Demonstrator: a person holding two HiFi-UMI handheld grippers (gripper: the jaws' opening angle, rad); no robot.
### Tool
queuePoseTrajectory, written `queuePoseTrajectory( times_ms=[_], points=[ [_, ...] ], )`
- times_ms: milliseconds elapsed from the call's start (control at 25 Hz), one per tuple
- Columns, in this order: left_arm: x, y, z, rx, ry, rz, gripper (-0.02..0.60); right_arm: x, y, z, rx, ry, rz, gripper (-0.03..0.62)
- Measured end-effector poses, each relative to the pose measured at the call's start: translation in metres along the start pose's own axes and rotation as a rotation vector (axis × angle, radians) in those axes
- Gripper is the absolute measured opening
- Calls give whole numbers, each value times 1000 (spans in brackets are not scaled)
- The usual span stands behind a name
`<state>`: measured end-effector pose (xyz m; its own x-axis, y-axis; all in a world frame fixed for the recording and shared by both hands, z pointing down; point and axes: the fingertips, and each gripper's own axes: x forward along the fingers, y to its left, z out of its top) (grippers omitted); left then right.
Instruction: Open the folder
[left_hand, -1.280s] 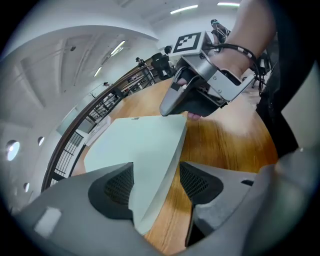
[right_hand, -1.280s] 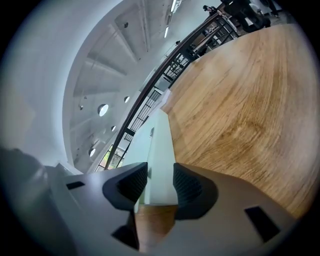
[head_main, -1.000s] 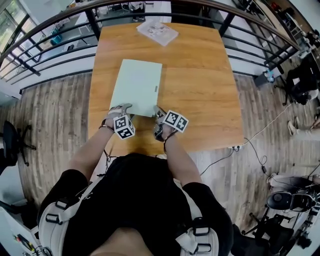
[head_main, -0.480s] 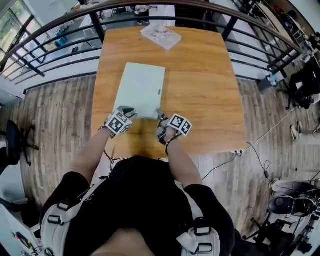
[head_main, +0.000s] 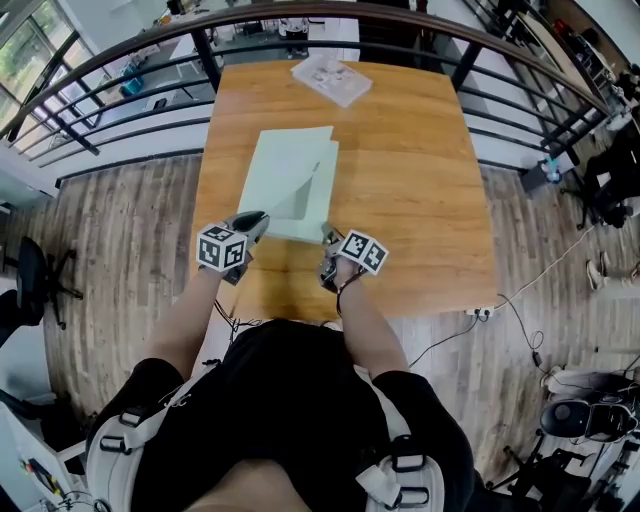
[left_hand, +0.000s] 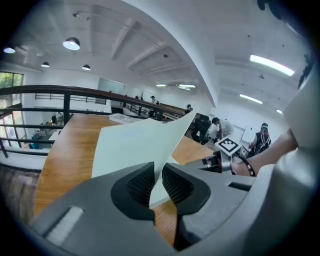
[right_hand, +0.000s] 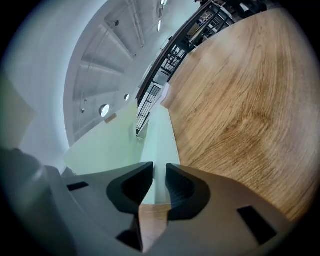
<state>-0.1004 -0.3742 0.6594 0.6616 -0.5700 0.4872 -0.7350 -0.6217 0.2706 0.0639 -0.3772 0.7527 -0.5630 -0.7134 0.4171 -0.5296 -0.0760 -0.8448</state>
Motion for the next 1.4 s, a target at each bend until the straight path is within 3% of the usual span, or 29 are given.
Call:
queuePoseTrajectory(
  times_ms=[280,440,600,880,1080,1200,1400],
  points=[
    [-63,41,29,-268,-264,100,34,-1,3,-1,-65,16,-40,83],
    [-108,92,15,-439,-379,312,18,-3,3,-1,-89,14,-62,84],
    [-141,144,-12,-594,-411,498,6,-2,6,-1,-138,14,-90,84],
    [-156,214,-93,-847,-280,705,23,-6,9,0,-207,13,-152,86],
    [-154,242,-156,-975,-105,758,87,-4,10,0,-236,10,-193,91],
    [-152,245,-166,-983,-54,764,119,-5,10,-1,-262,18,-215,91],
    [-156,243,-160,-976,-104,740,121,-5,11,-1,-285,18,-234,92]
  ],
)
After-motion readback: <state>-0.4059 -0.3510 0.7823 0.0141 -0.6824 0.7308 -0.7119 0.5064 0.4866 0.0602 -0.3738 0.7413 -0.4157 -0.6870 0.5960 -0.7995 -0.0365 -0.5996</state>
